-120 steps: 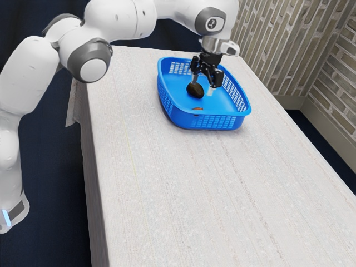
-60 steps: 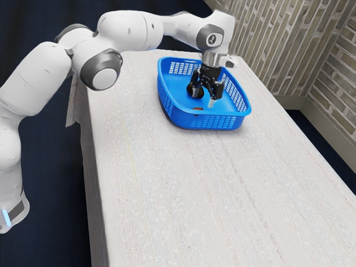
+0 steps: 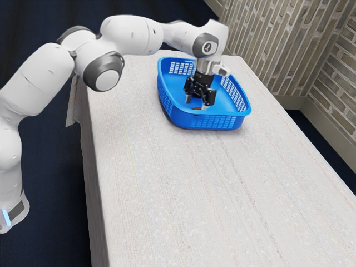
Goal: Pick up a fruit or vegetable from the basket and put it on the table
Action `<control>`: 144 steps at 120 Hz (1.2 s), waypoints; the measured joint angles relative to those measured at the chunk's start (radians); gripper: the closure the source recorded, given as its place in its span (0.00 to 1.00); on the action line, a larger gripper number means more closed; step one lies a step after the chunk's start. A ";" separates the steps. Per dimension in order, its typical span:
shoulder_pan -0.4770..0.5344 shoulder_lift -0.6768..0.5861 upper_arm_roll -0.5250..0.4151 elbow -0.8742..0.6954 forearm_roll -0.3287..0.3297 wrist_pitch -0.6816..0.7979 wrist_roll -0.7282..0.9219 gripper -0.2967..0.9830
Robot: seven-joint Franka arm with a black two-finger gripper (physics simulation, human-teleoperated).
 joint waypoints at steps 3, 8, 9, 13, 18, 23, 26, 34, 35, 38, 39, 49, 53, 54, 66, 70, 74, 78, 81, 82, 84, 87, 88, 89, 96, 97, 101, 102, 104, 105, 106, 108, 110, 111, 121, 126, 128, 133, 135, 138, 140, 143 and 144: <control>0.000 0.001 0.000 0.000 0.000 0.000 0.001 0.24; 0.000 0.002 0.000 0.000 0.002 0.000 0.001 0.24; -0.001 0.002 0.001 0.000 0.002 0.000 0.001 0.24; -0.001 0.003 0.001 0.000 0.004 -0.001 0.002 0.24; -0.002 0.008 0.002 0.000 0.006 -0.001 0.002 0.24; -0.003 0.011 0.002 0.001 0.008 -0.002 0.003 0.24; -0.004 0.012 0.002 0.001 0.009 -0.002 0.003 0.24; -0.005 0.017 0.001 0.001 0.010 -0.003 0.004 0.24; -0.006 0.017 0.001 0.001 0.011 -0.003 0.004 0.24; -0.006 0.019 0.001 0.001 0.011 -0.003 0.003 0.25; -0.006 0.020 0.001 0.001 0.011 -0.003 0.003 0.25; -0.007 0.027 0.001 0.002 0.012 -0.002 0.003 0.28; -0.007 0.029 0.001 0.002 0.012 -0.002 0.003 0.29; -0.007 0.030 0.001 0.002 0.012 -0.002 0.003 0.29; -0.006 0.037 0.001 0.004 0.011 0.000 0.003 0.33; -0.006 0.037 0.000 0.004 0.011 0.000 0.003 0.32; -0.006 0.038 0.001 0.005 0.011 0.000 0.002 0.32; -0.006 0.038 0.000 0.006 0.011 0.001 0.002 0.33; -0.006 0.039 0.000 0.006 0.011 0.001 0.001 0.34; -0.006 0.039 0.000 0.007 0.011 0.001 0.001 0.34; -0.006 0.039 0.000 0.007 0.011 0.001 0.000 0.34; -0.006 0.039 0.000 0.007 0.011 0.001 -0.001 0.34; -0.006 0.040 0.000 0.007 0.011 0.001 -0.001 0.34; -0.006 0.040 0.000 0.007 0.011 0.001 -0.001 0.34; -0.006 0.039 0.000 0.007 0.011 0.001 -0.004 0.37; -0.006 0.039 0.000 0.007 0.011 0.002 -0.004 0.38; -0.006 0.038 0.000 0.007 0.011 0.002 -0.006 0.41; -0.006 0.037 0.000 0.007 0.012 0.002 -0.006 0.42; -0.006 0.036 0.001 0.007 0.012 0.002 -0.006 0.45; -0.005 0.036 0.001 0.007 0.012 0.002 -0.006 0.46; -0.005 0.036 0.001 0.007 0.012 0.002 -0.007 0.48; -0.005 0.035 0.001 0.007 0.012 0.002 -0.007 0.50; -0.005 0.034 0.002 0.007 0.012 0.002 -0.008 0.52; -0.005 0.033 0.002 0.007 0.012 0.002 -0.008 0.53; -0.005 0.029 0.004 0.006 0.014 0.002 -0.010 0.61; -0.005 0.028 0.004 0.005 0.015 0.003 -0.011 0.62; -0.005 0.027 0.004 0.005 0.016 0.003 -0.012 0.63; -0.005 0.023 0.004 0.004 0.017 0.004 -0.013 0.63; -0.005 0.020 0.003 0.004 0.020 0.004 -0.013 0.64; -0.006 0.014 0.002 0.003 0.024 0.005 -0.014 0.64; -0.006 0.010 0.002 0.003 0.026 0.005 -0.015 0.64; -0.007 0.002 0.001 0.003 0.031 0.005 -0.016 0.65; -0.007 -0.002 0.001 0.003 0.033 0.005 -0.016 0.65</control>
